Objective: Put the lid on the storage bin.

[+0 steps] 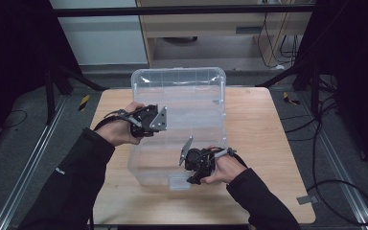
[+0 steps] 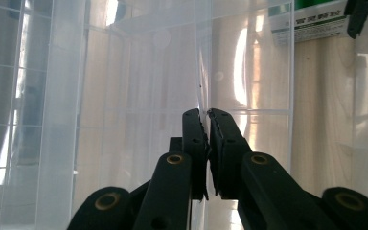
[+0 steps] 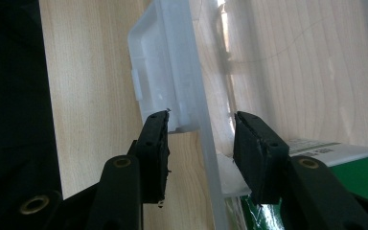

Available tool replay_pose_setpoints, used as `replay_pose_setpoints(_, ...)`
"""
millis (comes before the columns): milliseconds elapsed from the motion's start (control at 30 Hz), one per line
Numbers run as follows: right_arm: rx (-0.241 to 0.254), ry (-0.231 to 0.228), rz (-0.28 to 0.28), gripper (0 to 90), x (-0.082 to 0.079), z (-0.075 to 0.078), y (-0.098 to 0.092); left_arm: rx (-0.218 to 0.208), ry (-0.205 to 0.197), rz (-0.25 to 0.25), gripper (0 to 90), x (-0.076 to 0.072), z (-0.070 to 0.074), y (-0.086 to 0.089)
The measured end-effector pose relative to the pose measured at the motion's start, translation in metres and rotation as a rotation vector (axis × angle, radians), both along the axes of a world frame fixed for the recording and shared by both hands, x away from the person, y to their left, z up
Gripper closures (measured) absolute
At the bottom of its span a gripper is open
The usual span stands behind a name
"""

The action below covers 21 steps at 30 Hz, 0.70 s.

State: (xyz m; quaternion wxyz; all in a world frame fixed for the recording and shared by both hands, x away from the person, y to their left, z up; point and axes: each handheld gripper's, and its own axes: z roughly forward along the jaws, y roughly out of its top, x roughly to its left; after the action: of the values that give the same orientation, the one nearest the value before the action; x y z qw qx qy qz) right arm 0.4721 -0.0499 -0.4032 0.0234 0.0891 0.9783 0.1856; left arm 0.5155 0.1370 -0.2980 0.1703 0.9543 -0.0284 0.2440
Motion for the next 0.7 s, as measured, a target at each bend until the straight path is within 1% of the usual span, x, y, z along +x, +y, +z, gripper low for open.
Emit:
replay_pose_setpoints(200,0.007,-0.003,0.006,56.6,0.000,0.000,-0.001,-0.012,0.021,-0.006,85.2,-0.008,-0.003,0.003)
replay_pose_setpoints(233,0.007,-0.004,0.005,56.6,0.000,0.000,-0.001,-0.013,0.018,-0.016,85.2,-0.009,-0.003,0.003)
replay_pose_setpoints(267,0.008,-0.004,0.005,56.6,0.000,0.000,-0.001,-0.006,0.021,-0.016,85.3,-0.010,-0.003,0.003)
replay_pose_setpoints(467,0.017,-0.012,0.005,56.2,-0.002,0.000,-0.002,-0.005,0.039,-0.019,85.2,-0.016,-0.006,0.003)
replay_pose_setpoints(700,0.021,-0.032,0.002,55.2,-0.005,0.000,-0.003,0.000,0.047,-0.020,84.7,-0.021,-0.008,0.003)
